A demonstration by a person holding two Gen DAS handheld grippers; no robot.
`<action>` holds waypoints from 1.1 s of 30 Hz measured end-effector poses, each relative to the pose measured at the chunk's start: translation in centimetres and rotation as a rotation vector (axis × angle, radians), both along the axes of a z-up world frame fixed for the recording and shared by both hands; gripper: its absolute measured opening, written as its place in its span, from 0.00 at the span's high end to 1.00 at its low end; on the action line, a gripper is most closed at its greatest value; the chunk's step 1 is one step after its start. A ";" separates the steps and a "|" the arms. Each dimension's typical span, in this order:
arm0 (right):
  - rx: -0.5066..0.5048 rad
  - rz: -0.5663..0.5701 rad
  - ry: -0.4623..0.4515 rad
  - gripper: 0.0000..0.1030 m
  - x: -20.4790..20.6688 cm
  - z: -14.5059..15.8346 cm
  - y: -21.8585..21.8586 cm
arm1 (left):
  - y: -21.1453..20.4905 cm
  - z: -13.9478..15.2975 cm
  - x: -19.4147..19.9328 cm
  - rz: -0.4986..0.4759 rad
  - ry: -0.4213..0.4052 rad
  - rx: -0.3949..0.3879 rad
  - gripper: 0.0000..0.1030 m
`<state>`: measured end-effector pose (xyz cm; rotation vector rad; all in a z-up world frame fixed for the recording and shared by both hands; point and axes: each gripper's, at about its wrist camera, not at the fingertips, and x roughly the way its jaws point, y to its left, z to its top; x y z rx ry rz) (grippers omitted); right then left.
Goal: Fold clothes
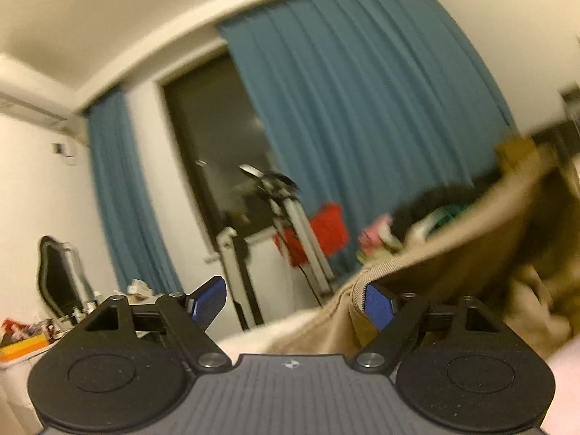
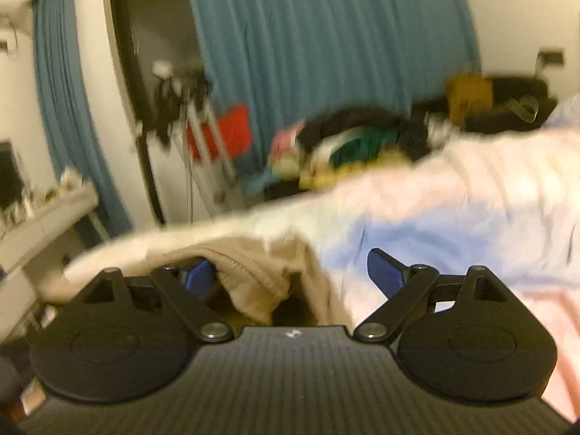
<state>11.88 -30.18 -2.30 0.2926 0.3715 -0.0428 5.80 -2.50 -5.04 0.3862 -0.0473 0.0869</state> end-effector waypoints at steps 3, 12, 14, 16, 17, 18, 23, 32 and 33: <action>0.011 0.011 0.089 0.13 0.3 -1.0 -0.2 | 1.0 1.4 -0.5 0.027 -0.051 -0.092 0.18; 0.154 0.010 0.159 0.13 -0.7 -0.7 -2.6 | 4.8 4.3 0.5 0.129 -0.025 -0.340 0.18; 0.197 -0.037 0.058 0.13 -2.0 1.1 -4.4 | 5.4 4.7 0.0 0.136 -0.002 -0.388 0.18; 0.179 -0.098 -0.002 0.13 -2.9 2.2 -5.6 | 5.7 5.0 -0.5 0.138 0.013 -0.412 0.18; 0.166 -0.122 -0.009 0.13 -3.1 2.3 -6.1 | 5.9 5.1 -0.7 0.136 0.022 -0.420 0.18; 0.160 -0.135 0.010 0.13 -2.9 2.0 -6.3 | 6.1 5.2 -0.7 0.131 0.035 -0.428 0.18; 0.178 0.031 0.085 0.12 -1.5 0.3 -4.5 | 7.0 5.5 0.0 0.125 0.064 -0.442 0.18; -0.117 0.440 0.380 0.23 0.0 -6.2 7.4 | 8.2 6.1 0.4 0.150 0.017 -0.444 0.17; -0.125 0.425 0.378 0.23 0.4 -6.9 7.7 | 8.5 6.3 0.4 0.153 0.008 -0.451 0.17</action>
